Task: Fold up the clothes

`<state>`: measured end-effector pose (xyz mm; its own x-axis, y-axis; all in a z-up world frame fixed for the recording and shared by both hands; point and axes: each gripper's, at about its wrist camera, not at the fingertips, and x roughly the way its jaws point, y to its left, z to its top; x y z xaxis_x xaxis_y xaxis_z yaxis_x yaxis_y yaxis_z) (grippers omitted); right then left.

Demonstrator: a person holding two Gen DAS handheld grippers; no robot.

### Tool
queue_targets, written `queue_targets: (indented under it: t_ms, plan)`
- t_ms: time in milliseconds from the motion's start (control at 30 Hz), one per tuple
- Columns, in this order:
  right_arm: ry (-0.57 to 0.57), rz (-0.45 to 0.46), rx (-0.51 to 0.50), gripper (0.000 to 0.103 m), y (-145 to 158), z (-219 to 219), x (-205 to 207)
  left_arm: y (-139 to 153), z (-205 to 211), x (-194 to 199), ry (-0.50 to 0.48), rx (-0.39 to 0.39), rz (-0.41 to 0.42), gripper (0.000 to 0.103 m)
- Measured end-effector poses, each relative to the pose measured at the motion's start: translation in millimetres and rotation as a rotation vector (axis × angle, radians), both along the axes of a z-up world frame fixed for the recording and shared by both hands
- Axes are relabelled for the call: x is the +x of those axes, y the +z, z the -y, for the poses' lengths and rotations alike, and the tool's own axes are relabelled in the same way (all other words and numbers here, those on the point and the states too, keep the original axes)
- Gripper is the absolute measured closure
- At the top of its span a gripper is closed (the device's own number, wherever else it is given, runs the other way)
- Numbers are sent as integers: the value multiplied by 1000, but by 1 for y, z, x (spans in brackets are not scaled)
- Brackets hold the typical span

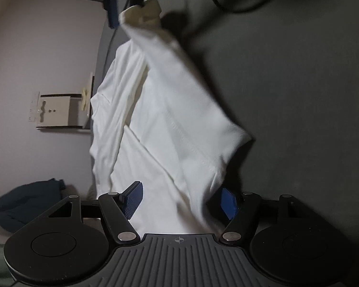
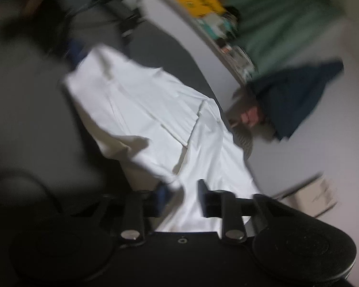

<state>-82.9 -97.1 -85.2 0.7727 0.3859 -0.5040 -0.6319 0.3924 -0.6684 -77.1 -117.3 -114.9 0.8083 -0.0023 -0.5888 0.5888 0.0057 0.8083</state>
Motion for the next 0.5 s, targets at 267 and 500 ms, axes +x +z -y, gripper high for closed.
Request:
queue_targets:
  t_ms: [267, 500]
  plan:
    - [-110, -364, 305, 95, 31, 24, 49, 0, 4, -2, -68, -13, -11, 36]
    - [-200, -497, 392, 95, 30, 32, 85, 4, 4, 8, -21, -47, -40, 59]
